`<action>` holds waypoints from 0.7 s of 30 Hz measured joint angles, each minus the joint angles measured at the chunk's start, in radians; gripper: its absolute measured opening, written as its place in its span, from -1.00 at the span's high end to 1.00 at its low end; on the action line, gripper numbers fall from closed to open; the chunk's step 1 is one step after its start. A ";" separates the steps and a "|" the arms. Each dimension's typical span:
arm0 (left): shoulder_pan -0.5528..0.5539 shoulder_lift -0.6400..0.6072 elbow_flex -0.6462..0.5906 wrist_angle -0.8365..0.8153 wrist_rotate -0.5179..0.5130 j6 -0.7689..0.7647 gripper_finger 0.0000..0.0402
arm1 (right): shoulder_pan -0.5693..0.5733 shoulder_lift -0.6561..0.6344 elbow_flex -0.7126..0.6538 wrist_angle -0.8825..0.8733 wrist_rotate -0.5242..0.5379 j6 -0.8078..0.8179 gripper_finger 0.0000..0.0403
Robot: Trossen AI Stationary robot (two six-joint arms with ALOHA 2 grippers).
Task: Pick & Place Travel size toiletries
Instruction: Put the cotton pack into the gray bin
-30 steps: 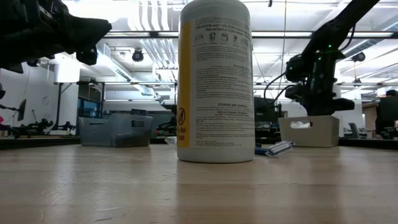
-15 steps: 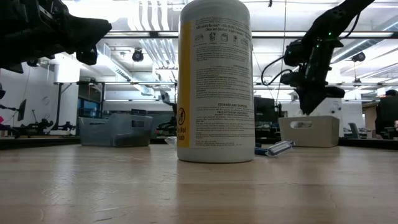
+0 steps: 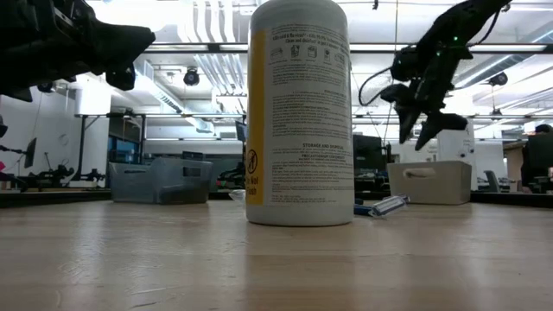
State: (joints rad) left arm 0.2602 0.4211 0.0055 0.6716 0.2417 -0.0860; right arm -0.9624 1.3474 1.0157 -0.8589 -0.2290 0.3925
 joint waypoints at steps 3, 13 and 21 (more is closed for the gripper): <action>0.000 0.000 0.000 0.000 0.000 0.000 0.69 | 0.022 0.000 0.044 0.000 0.000 0.002 -0.02; 0.000 0.000 0.000 0.000 0.000 0.000 0.69 | 0.147 0.002 0.207 0.009 0.027 0.001 0.09; 0.000 0.000 0.000 0.000 0.000 0.000 0.69 | 0.263 0.049 0.283 0.037 0.030 0.001 0.23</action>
State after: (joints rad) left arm 0.2600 0.4213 0.0055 0.6716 0.2417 -0.0860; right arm -0.6992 1.3964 1.2988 -0.8223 -0.1987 0.3938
